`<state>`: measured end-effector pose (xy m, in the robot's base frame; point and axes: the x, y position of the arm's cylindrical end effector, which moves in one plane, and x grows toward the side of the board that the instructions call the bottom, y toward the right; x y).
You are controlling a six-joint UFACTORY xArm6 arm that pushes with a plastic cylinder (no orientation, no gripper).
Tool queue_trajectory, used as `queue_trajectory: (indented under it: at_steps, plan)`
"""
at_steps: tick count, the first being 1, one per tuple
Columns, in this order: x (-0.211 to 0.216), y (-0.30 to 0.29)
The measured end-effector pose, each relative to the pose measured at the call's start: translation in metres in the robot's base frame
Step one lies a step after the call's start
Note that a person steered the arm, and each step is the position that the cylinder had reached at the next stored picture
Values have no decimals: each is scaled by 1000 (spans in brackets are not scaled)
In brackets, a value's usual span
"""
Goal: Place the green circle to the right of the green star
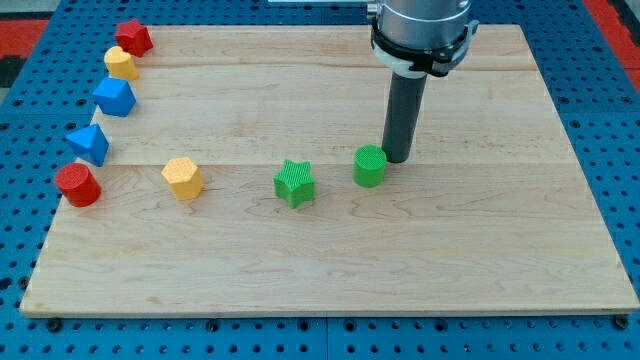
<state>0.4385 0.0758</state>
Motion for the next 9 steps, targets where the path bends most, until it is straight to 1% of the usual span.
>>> queue_trajectory:
  at_steps: [2,6,7,8,9]
  plan:
    - [28,-21]
    - [30,21]
    - [76,14]
    - [152,-21]
    - [151,-155]
